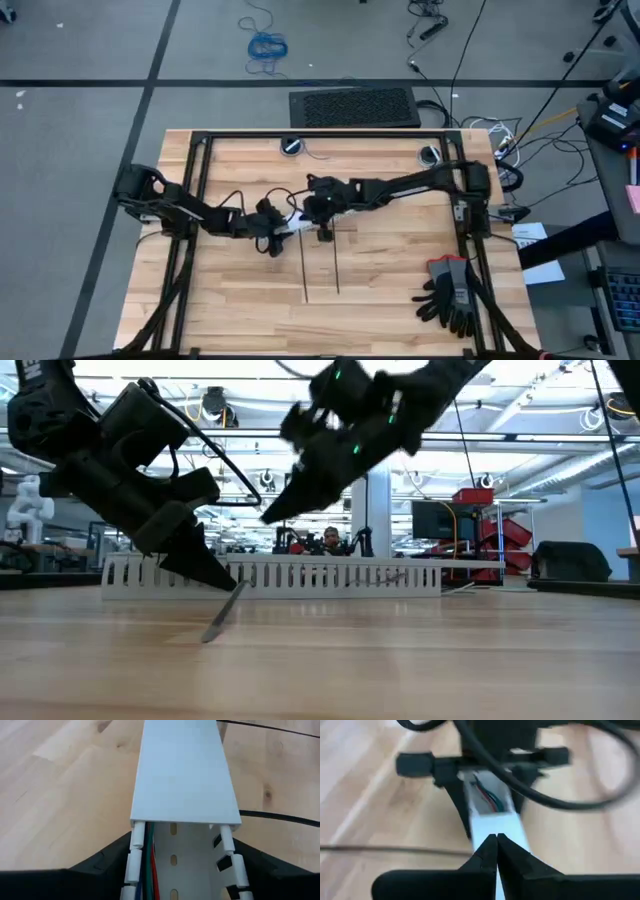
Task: Ziptie cables
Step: Close the cable duct
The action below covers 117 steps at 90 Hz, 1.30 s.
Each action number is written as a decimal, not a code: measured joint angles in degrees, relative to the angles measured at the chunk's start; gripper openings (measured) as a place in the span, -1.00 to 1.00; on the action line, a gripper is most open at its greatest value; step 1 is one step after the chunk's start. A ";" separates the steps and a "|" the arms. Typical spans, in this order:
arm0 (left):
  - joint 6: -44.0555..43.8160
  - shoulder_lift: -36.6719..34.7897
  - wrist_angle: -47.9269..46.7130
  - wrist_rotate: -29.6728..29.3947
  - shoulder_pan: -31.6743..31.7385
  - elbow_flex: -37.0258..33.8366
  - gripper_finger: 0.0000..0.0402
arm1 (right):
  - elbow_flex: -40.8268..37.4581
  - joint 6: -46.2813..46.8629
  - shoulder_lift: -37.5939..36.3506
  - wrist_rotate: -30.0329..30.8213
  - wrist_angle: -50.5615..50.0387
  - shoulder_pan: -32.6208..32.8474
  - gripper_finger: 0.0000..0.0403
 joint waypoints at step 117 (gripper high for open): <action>1.33 -13.97 -15.82 -2.79 -0.14 3.14 0.60 | 0.28 2.53 9.85 -9.67 5.11 -3.08 -1.00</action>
